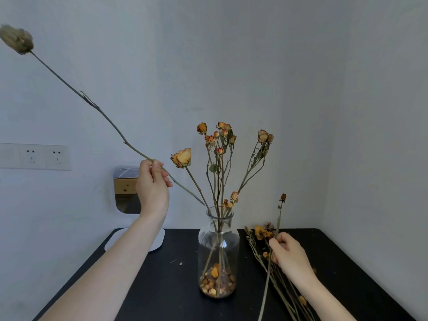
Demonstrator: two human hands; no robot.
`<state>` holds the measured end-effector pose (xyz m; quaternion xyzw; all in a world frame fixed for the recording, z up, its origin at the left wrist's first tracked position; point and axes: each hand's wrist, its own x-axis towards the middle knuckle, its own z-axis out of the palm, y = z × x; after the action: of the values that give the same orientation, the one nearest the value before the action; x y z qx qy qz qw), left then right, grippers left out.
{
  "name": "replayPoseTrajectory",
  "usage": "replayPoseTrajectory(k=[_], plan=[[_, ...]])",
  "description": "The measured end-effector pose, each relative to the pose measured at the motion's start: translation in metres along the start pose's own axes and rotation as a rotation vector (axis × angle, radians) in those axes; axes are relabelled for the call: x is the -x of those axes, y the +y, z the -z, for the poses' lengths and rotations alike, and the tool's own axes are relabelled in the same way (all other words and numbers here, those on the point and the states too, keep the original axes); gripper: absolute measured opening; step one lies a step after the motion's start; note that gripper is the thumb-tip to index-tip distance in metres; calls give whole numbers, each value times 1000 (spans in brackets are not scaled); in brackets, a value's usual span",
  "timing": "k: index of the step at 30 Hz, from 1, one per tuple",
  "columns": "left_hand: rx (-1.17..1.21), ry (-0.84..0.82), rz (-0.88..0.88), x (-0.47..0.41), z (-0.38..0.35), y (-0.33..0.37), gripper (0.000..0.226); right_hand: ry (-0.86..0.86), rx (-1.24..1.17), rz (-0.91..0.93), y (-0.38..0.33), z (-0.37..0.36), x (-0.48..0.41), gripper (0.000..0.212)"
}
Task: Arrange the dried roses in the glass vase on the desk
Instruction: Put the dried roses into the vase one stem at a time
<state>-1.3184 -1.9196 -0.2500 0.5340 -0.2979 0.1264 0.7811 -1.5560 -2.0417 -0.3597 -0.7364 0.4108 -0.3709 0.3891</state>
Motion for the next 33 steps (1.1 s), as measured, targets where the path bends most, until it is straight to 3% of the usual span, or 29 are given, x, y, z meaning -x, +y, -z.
replayPoseTrajectory(k=[9,19,27,33], plan=[[-9,-274,47,11,-15,-10,23,-3,3,1,4,-5,-4,14],[-254,-735,203,25,-24,-31,16,-5,24,21,3,-12,-8,12],[-24,-481,177,20,-25,-32,16,-19,26,26,6,-16,-8,12],[-101,-631,321,24,-28,-39,17,-3,-86,89,-4,-15,-3,7]])
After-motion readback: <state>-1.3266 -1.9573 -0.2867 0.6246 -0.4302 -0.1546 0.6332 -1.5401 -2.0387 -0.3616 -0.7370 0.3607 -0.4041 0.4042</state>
